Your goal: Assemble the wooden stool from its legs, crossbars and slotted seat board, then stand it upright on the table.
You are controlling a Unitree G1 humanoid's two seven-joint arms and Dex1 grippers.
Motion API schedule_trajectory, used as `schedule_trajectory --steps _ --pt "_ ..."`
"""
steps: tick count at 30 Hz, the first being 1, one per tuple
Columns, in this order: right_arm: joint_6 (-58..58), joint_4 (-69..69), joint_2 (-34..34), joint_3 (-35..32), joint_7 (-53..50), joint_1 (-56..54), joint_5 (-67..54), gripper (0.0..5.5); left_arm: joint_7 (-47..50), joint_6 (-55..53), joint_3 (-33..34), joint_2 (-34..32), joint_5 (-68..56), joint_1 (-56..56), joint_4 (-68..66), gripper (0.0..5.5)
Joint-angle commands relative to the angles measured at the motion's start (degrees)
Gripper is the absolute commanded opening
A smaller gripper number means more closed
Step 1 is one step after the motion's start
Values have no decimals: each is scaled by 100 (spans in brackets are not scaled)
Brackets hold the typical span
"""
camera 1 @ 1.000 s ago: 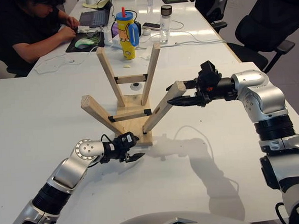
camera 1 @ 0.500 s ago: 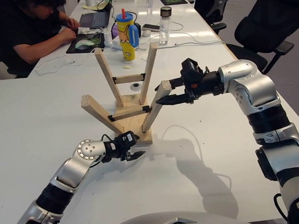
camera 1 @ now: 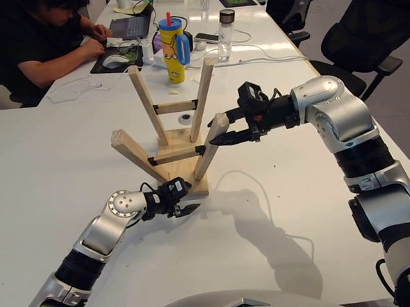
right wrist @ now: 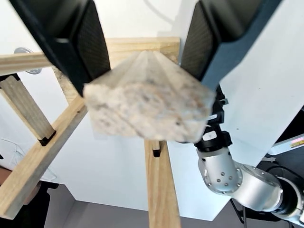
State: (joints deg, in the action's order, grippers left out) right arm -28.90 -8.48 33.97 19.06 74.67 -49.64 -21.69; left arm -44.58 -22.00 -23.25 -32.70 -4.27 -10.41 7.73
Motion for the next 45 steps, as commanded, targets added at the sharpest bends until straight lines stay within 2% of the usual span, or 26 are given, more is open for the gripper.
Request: schedule_trajectory --steps 1,7,9,11,13,16,20,24,27,30,31,36,39,43,45 --pt "-744 284 -51 602 -283 480 428 204 375 88 166 158 170 272 -50 330" --pt "-1284 465 -34 528 -653 553 354 204 875 1022 638 338 14 1228 1477 330" --pt "-1366 459 -36 490 -749 569 345 204 1253 2053 853 372 342 1634 1822 330" --pt "-1440 484 -14 439 -844 637 325 204 2210 3109 1516 573 1086 1750 2217 317" --pt "-1496 529 7 394 -921 721 300 204 2766 3491 1963 712 1514 1527 2470 305" --pt "-1527 563 7 393 -965 814 275 204 3019 3262 1991 785 2202 880 2574 305" --pt "-1463 482 -45 475 -999 837 277 204 2947 2444 1445 1029 3522 48 2316 305" --pt "-1416 404 -99 554 -995 801 312 204 2700 1747 969 1028 4591 164 1796 305" --pt "-1412 394 -123 599 -978 777 324 204 1902 1233 427 697 5369 512 1164 305" --pt "-1377 345 -156 626 -991 743 339 204 1620 1152 212 572 5547 640 872 305" --pt "-1362 333 -158 632 -997 739 339 204 1760 1155 304 741 5400 478 1000 305" --pt "-1302 293 -174 647 -1037 752 329 204 2734 1192 1205 1600 4580 -980 1894 305" --pt "-1290 301 -183 656 -1048 789 323 204 3047 1294 1572 1721 4321 -1402 2182 305" --pt "-1284 302 -205 663 -1044 792 317 204 3110 1490 1322 1622 4348 -705 2055 305" --pt "-1286 312 -216 660 -1054 795 309 204 2566 1220 817 1357 4729 -279 1495 305"
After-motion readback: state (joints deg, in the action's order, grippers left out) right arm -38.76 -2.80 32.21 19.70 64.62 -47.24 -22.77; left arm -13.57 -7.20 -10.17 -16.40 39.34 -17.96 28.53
